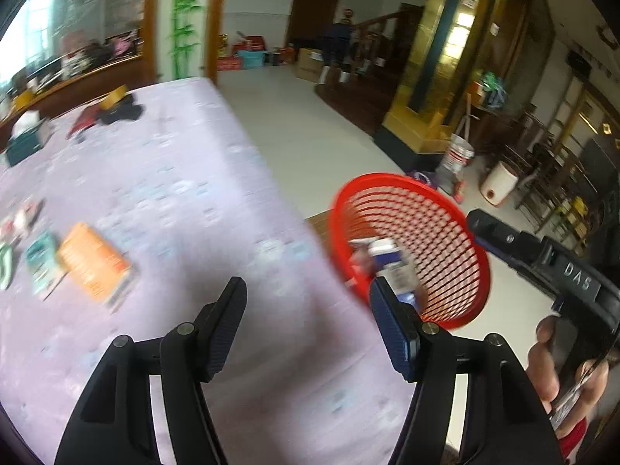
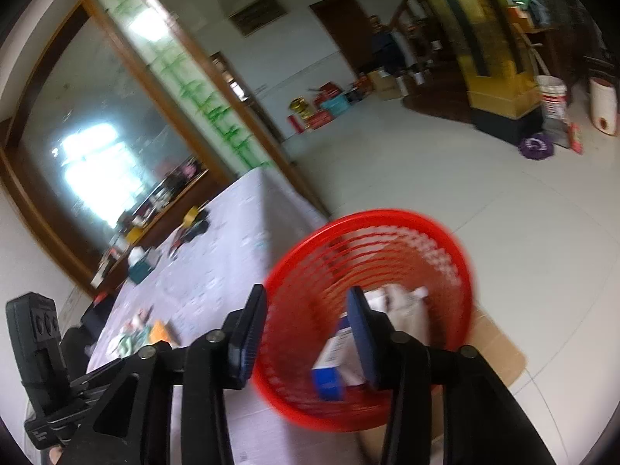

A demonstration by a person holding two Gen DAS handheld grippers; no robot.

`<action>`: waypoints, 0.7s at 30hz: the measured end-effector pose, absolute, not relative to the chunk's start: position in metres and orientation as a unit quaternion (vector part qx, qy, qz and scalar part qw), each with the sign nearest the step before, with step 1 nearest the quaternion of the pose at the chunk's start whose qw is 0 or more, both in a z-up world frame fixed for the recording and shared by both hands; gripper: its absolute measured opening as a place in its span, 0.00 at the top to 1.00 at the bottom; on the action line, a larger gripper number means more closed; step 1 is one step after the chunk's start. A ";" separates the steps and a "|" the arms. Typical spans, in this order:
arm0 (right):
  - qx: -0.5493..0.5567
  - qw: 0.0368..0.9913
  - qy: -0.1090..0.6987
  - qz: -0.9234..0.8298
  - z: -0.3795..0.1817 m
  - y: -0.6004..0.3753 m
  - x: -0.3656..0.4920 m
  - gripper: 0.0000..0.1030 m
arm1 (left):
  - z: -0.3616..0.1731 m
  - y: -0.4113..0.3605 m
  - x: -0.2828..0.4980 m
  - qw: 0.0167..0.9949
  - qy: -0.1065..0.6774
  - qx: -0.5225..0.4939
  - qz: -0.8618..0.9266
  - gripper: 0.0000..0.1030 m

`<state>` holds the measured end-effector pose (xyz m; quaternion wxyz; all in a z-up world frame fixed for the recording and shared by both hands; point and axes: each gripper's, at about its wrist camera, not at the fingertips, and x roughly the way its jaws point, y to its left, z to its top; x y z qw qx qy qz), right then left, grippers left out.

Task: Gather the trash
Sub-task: 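Release the medicine box and tissue pack into the red wastebasket, then move both open grippers back over the table, then grasp the teal wipes pack with the left gripper while the right gripper grasps the orange box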

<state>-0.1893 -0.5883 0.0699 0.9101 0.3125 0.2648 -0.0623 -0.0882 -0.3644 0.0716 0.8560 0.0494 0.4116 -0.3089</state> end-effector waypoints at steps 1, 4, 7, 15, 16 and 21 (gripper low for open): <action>0.307 0.911 0.269 -0.054 0.071 -0.580 -0.185 0.53 | 0.071 -0.350 -0.087 0.859 0.414 0.043 -0.299 0.37; 0.288 0.914 0.283 -0.025 0.078 -0.551 -0.171 0.53 | 0.069 -0.307 -0.081 0.866 0.420 0.028 -0.272 0.37; 0.266 0.916 0.300 0.001 0.083 -0.521 -0.153 0.52 | 0.068 -0.265 -0.075 0.871 0.425 0.003 -0.247 0.37; 0.181 0.905 0.374 0.094 0.088 -0.418 -0.082 0.40 | 0.067 -0.152 -0.048 0.887 0.430 -0.070 -0.153 0.37; 0.172 0.901 0.384 0.106 0.086 -0.405 -0.071 0.39 | 0.067 -0.143 -0.047 0.888 0.430 -0.076 -0.144 0.37; 0.096 0.889 0.429 0.132 0.064 -0.347 -0.011 0.35 | 0.063 -0.094 -0.038 0.888 0.434 -0.111 -0.105 0.37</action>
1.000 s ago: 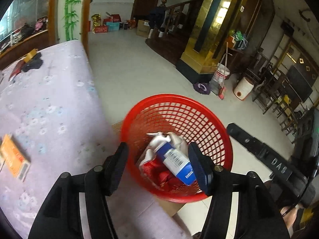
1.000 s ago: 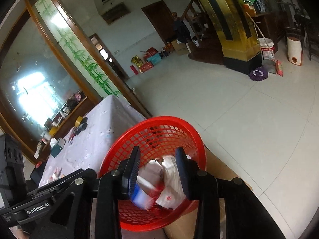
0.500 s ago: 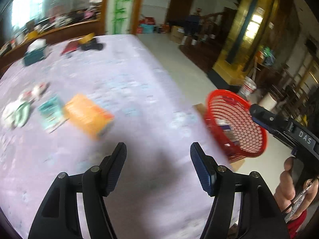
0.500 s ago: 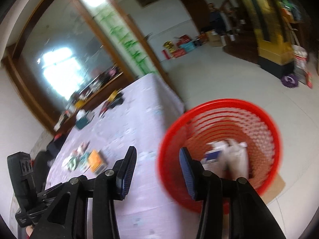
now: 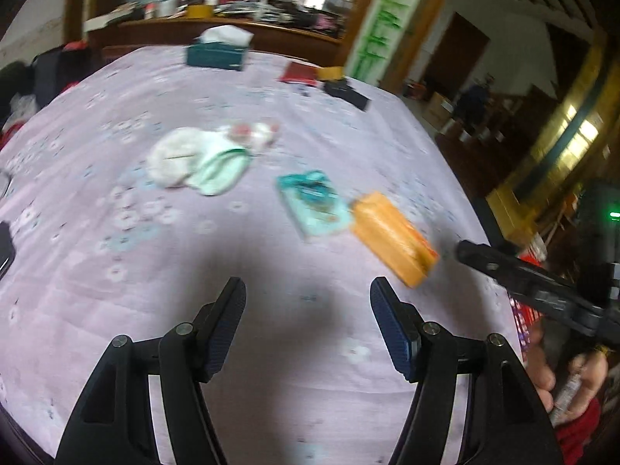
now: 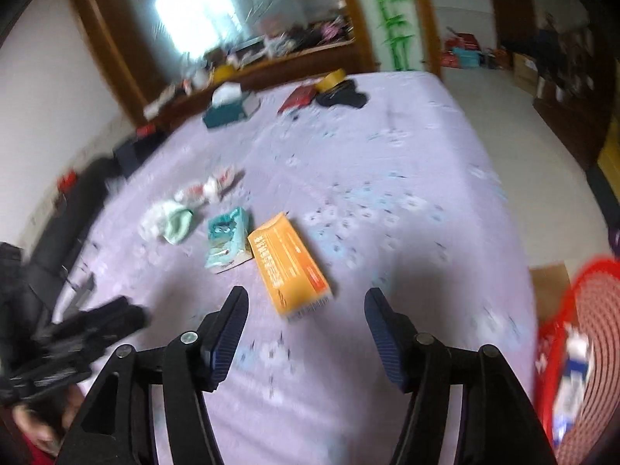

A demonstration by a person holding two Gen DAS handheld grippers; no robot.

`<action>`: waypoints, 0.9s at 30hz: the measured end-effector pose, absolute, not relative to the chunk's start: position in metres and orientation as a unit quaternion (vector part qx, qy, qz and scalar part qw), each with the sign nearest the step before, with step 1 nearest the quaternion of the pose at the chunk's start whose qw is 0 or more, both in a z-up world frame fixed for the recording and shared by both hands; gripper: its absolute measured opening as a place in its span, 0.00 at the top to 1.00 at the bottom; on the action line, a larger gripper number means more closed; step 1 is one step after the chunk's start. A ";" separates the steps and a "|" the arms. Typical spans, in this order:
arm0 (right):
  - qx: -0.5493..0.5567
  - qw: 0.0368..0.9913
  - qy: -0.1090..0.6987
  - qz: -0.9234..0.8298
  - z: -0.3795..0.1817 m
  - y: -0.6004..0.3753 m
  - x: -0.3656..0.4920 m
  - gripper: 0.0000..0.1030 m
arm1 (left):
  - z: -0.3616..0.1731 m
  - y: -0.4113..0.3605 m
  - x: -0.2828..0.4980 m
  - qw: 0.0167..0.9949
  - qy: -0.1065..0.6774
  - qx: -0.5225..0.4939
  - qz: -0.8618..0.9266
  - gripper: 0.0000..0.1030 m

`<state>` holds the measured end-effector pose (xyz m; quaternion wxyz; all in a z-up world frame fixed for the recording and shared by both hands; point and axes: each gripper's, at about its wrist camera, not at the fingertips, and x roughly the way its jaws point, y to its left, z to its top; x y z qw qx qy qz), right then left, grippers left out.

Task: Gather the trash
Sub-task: 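Grasp the teal wipes pack with the left gripper while the right gripper grasps the orange box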

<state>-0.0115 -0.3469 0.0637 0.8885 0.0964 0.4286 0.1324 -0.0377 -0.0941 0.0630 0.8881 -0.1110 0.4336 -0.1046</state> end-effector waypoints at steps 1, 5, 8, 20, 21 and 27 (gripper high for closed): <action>0.083 0.886 0.436 0.136 0.058 -0.338 -0.001 0.35 | 0.063 -0.090 -0.037 0.888 0.435 -0.115 -0.101 0.37; 0.025 0.881 0.455 0.129 0.037 -0.313 0.031 0.35 | 0.057 -0.074 -0.030 0.882 0.443 -0.132 -0.091 0.37; -0.021 0.881 0.456 0.126 0.027 -0.299 0.041 0.35 | 0.058 -0.071 -0.028 0.882 0.444 -0.135 -0.087 0.37; -0.027 0.896 0.423 0.135 0.024 -0.299 0.032 0.50 | 0.060 -0.102 0.014 0.879 0.454 -0.131 -0.061 0.32; -0.012 0.899 0.417 0.136 0.027 -0.305 0.032 0.50 | 0.058 -0.109 0.021 0.879 0.456 -0.128 -0.054 0.29; 0.073 0.916 0.379 0.107 0.038 -0.349 0.034 0.49 | 0.046 -0.139 0.056 0.875 0.470 -0.115 -0.022 0.27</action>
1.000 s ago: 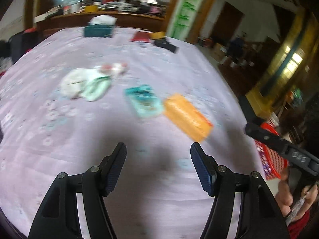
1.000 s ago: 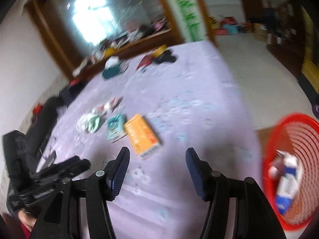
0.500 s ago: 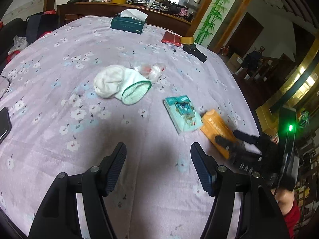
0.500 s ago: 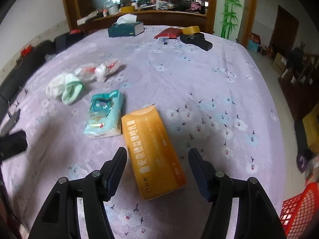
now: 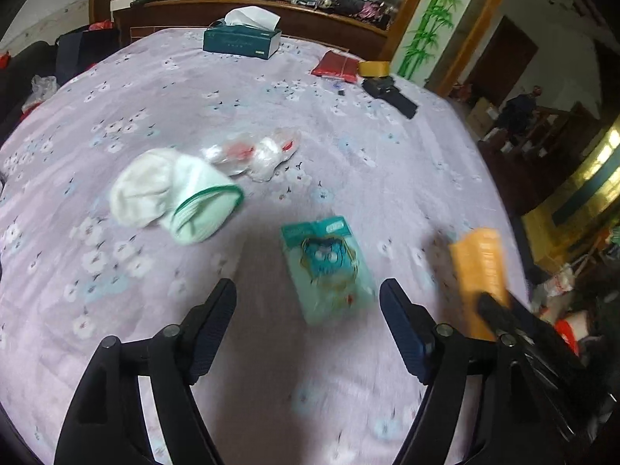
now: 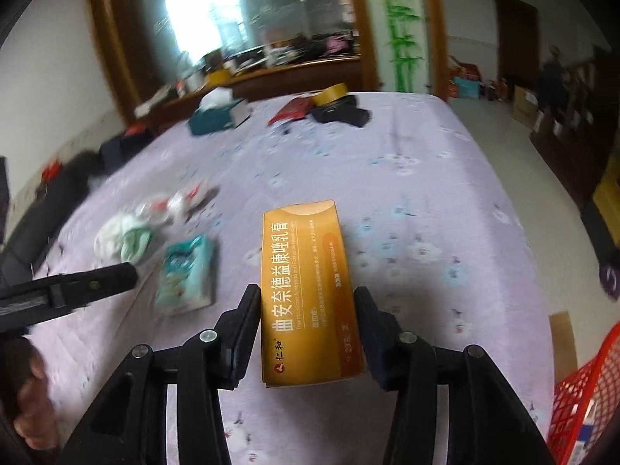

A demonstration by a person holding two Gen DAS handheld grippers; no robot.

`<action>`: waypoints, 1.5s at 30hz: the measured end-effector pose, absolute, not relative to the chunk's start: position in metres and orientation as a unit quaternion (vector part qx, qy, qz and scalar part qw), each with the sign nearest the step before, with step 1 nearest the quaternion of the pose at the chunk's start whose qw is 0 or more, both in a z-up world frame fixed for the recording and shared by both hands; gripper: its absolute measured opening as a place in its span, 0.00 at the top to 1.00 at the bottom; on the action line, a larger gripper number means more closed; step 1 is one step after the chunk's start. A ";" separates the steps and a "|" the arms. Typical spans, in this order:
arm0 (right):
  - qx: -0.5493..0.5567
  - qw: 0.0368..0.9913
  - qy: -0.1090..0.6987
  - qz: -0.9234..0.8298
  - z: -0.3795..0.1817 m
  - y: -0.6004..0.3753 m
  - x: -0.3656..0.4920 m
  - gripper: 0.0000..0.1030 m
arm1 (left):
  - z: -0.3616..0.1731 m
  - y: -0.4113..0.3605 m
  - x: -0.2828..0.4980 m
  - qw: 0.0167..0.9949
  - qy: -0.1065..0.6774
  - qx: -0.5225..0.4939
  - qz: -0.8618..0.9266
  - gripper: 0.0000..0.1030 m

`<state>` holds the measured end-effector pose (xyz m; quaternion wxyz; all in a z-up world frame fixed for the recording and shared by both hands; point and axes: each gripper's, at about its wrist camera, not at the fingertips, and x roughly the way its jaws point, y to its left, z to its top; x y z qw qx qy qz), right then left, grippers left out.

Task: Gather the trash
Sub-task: 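Grasp the teal wipes pack with the left gripper while the right gripper grasps the orange box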

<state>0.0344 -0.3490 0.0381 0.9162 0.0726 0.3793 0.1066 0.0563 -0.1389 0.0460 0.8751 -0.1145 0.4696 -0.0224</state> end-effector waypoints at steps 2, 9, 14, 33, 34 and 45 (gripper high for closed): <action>0.085 0.922 0.367 0.090 0.042 -0.358 0.034 0.49 | 0.036 -0.150 0.069 0.870 0.481 -0.104 -0.017 0.26; 0.133 0.922 0.355 0.080 0.050 -0.381 0.036 0.49 | 0.009 -0.171 0.087 0.868 0.493 -0.064 -0.005 0.27; 0.128 0.922 0.355 0.085 0.052 -0.377 0.036 0.49 | 0.007 -0.170 0.083 0.883 0.469 -0.024 -0.009 0.47; 0.067 0.927 0.361 0.074 0.042 -0.355 0.036 0.49 | 0.018 -0.163 0.070 0.913 0.405 -0.032 -0.041 0.71; 0.065 0.928 0.360 0.072 0.043 -0.355 0.036 0.49 | 0.019 -0.164 0.070 0.914 0.402 -0.030 -0.041 0.71; 0.061 0.928 0.360 0.067 0.041 -0.354 0.036 0.49 | 0.034 -0.175 0.055 0.939 0.344 -0.001 -0.028 0.71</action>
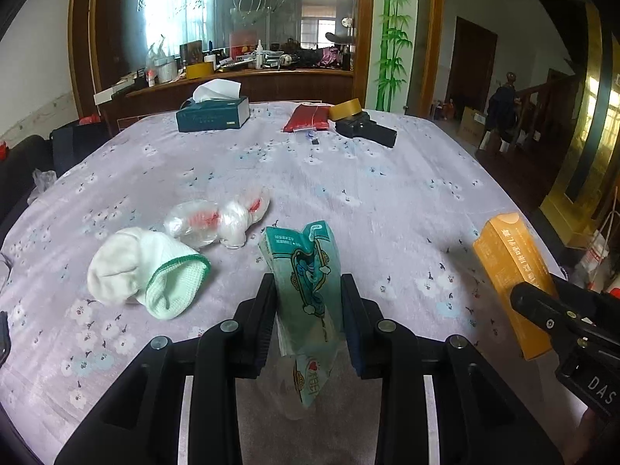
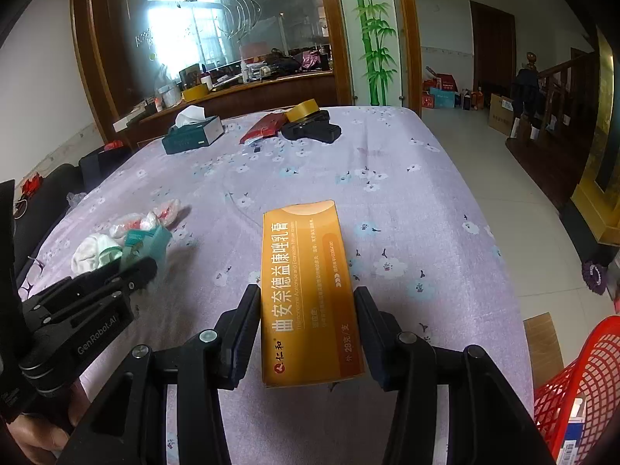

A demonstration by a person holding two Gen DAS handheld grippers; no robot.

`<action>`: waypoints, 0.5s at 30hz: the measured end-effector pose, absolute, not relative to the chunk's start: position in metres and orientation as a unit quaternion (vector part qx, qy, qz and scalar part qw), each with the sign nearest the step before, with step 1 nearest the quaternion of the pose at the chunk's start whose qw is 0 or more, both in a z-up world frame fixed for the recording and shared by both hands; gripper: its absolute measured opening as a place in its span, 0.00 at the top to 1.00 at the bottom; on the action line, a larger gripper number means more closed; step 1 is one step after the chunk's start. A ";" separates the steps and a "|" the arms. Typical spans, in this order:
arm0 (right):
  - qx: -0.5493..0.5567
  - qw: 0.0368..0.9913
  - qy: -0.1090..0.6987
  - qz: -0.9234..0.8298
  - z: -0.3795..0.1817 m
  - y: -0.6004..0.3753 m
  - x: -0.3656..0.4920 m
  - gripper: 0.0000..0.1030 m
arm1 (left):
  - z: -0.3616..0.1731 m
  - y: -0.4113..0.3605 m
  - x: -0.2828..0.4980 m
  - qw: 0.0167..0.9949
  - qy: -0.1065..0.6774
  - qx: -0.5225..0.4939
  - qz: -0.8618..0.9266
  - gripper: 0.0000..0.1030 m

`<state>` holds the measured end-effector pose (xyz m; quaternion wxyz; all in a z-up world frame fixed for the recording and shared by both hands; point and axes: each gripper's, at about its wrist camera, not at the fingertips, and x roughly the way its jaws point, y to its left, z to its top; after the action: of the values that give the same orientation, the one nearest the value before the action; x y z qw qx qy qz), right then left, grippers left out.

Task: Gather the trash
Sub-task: 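Grasp the teal wipes pack with the left gripper while the right gripper grasps the orange box, then lift and carry the teal wipes pack and orange box toward the red wastebasket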

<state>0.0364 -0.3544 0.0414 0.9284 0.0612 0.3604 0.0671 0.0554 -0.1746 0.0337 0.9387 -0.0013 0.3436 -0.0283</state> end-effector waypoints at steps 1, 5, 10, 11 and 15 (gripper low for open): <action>0.061 0.929 0.360 0.067 0.041 -0.354 0.036 0.49 | 0.034 -0.174 0.056 0.939 0.344 -0.002 -0.029 0.71; 0.058 0.930 0.357 0.065 0.042 -0.353 0.035 0.49 | 0.034 -0.178 0.056 0.941 0.337 0.008 -0.026 0.71; 0.056 0.930 0.356 0.066 0.042 -0.353 0.035 0.49 | 0.035 -0.181 0.053 0.945 0.326 0.014 -0.024 0.71; 0.056 0.930 0.356 0.066 0.042 -0.353 0.035 0.49 | 0.036 -0.181 0.052 0.946 0.324 0.016 -0.023 0.71; 0.053 0.931 0.355 0.067 0.042 -0.351 0.035 0.49 | 0.037 -0.182 0.051 0.948 0.316 0.020 -0.019 0.71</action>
<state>0.0349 -0.3515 0.0420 0.9310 0.0526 0.3550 0.0666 0.0507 -0.1819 0.0373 0.9484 0.0196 0.3158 -0.0193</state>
